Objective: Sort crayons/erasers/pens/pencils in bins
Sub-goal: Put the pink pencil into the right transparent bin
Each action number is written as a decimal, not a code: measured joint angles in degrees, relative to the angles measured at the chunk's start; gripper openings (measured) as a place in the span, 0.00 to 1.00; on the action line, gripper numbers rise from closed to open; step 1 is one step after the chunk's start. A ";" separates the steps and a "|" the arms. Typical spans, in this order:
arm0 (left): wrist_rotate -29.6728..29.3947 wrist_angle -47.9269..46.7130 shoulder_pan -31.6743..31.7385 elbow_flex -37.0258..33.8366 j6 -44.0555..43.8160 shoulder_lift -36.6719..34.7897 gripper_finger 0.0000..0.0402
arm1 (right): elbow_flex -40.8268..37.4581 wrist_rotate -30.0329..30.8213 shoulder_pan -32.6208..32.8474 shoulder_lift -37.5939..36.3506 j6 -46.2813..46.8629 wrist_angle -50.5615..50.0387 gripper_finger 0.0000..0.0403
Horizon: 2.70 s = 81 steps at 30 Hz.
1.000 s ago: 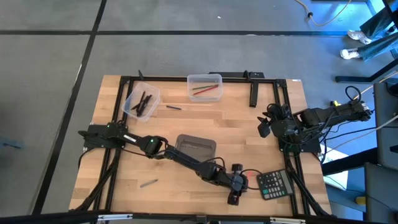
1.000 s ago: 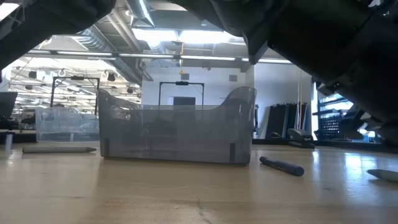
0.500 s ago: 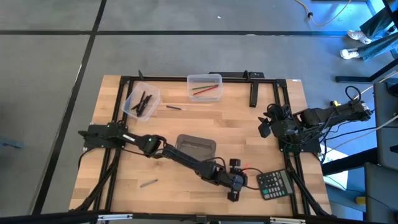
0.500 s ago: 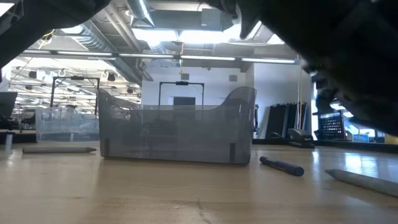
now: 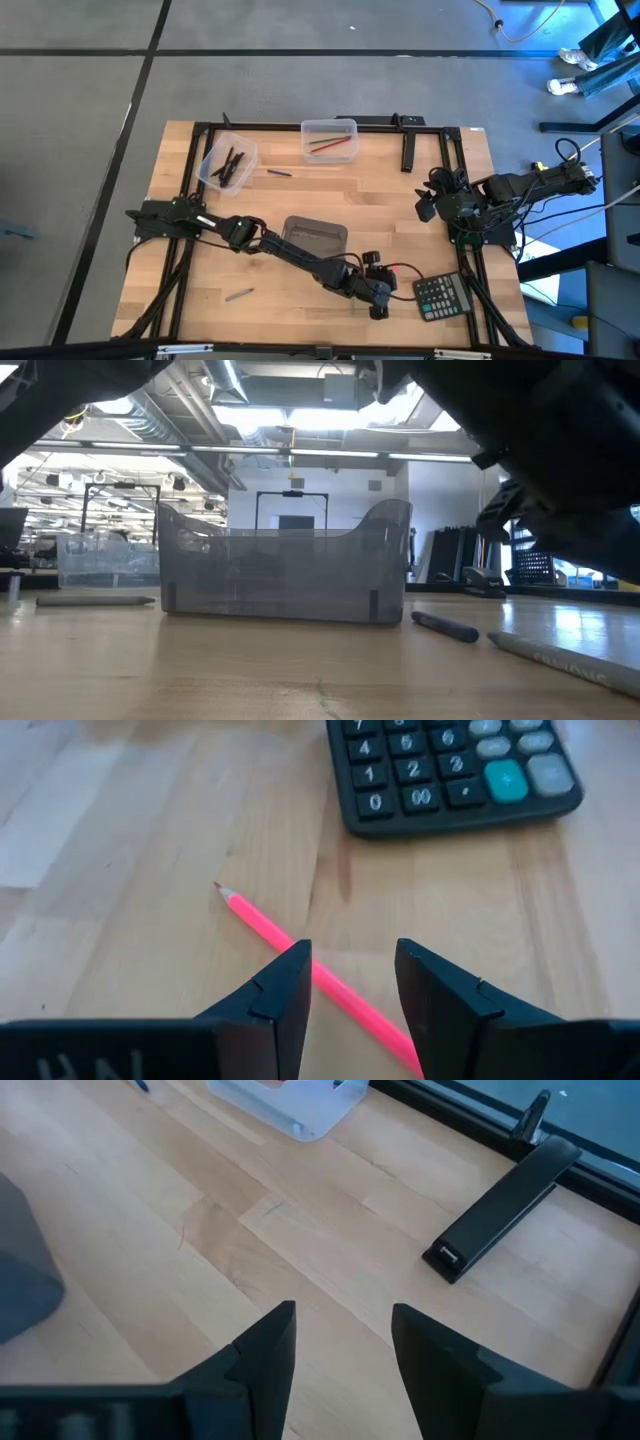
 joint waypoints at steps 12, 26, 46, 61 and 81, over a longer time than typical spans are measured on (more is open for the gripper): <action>3.22 -0.98 0.95 -1.70 -3.85 1.14 0.35 | 0.00 -0.48 0.00 -0.01 0.81 -0.96 0.42; 8.01 -2.07 1.54 -1.66 9.74 1.24 0.15 | 0.00 -1.68 0.00 0.01 0.77 -1.49 0.42; 9.66 -1.53 3.50 -0.22 16.68 1.16 0.02 | 0.00 0.18 0.00 0.01 0.74 -2.73 0.42; 9.22 -7.69 5.96 -0.16 16.65 -7.24 0.03 | 0.02 3.72 -0.01 -2.00 4.09 -7.40 0.42; 13.15 -20.85 16.30 -2.20 25.14 -17.96 0.01 | 0.02 11.06 -0.02 -2.02 8.20 -9.09 0.42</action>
